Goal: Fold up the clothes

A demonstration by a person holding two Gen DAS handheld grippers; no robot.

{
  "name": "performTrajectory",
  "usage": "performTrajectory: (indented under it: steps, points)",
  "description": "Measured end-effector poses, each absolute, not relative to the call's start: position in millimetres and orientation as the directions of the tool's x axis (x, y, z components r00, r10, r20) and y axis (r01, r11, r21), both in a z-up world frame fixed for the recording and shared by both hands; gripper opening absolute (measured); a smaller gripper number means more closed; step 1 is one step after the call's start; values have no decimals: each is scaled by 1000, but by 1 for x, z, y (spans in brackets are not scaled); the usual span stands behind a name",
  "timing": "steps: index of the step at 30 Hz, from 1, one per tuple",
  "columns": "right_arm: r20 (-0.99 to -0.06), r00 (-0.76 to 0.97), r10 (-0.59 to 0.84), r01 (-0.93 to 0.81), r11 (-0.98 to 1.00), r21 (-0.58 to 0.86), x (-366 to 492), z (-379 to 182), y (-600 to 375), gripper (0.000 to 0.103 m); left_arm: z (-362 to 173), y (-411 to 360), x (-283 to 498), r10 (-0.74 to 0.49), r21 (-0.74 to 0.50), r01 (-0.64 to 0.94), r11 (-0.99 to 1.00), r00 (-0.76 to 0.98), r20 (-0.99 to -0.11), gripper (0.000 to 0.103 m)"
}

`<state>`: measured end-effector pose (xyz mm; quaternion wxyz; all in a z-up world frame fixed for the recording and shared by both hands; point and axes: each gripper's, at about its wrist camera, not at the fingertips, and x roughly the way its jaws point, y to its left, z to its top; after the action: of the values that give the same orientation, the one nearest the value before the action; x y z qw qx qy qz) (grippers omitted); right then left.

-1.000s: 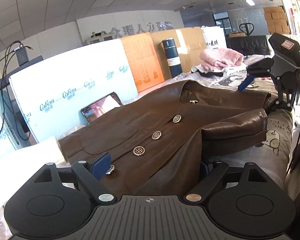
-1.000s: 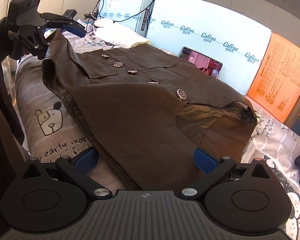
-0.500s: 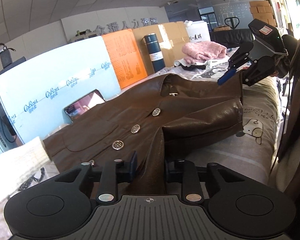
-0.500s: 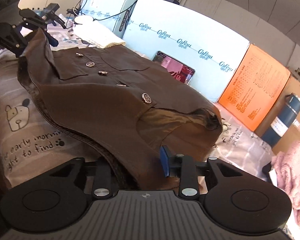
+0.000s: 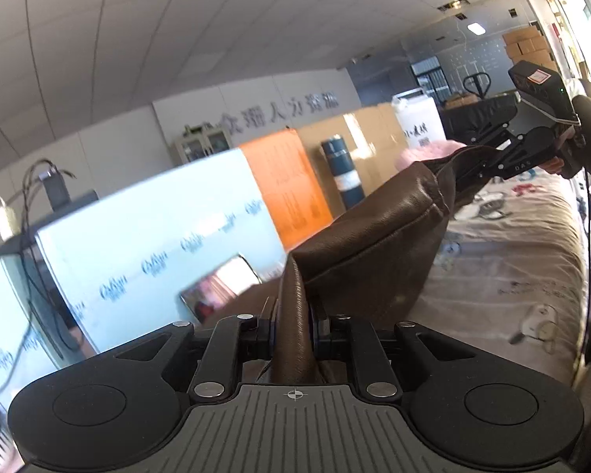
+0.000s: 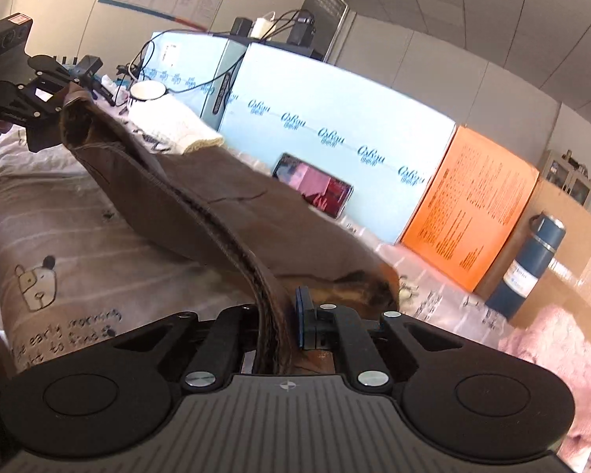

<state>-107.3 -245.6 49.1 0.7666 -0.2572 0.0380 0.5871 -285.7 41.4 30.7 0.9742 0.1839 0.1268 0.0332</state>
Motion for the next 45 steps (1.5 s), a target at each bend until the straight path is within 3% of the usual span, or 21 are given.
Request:
performTrajectory:
  steps: [3,7,21,26,29,31,33,40,45]
  points:
    - [-278,307,910,-918,205,-341,-85,64,-233,7,43,56,-272,150,400,-80,913,977,-149,14]
    - [-237,270,933,-941,204,-272,-46,76,-205,7,50,87,-239,158,386,-82,919,973,-171,14]
    - [-343,248,906,-968,242,-62,43,35,-126,7,11,177,-143,165,285,-46,958,898,-409,20]
    - [-356,247,901,-966,259,-13,50,27,-128,13,0,191,-133,180,258,-78,963,899,-399,20]
    - [-360,255,897,-961,277,9,54,25,-129,17,0,201,-133,220,229,-142,963,906,-361,35]
    - [-365,253,896,-958,285,35,58,24,-130,18,1,208,-134,255,206,-194,959,909,-330,62]
    - [-374,254,892,-954,295,56,59,23,-130,21,4,218,-138,282,146,-248,958,910,-305,72]
    - [-379,308,873,-907,390,161,67,18,-136,49,9,250,-168,305,-218,-387,896,893,-331,81]
    - [-353,336,873,-861,436,261,70,17,-143,60,7,229,-180,346,-232,-451,862,858,-381,89]
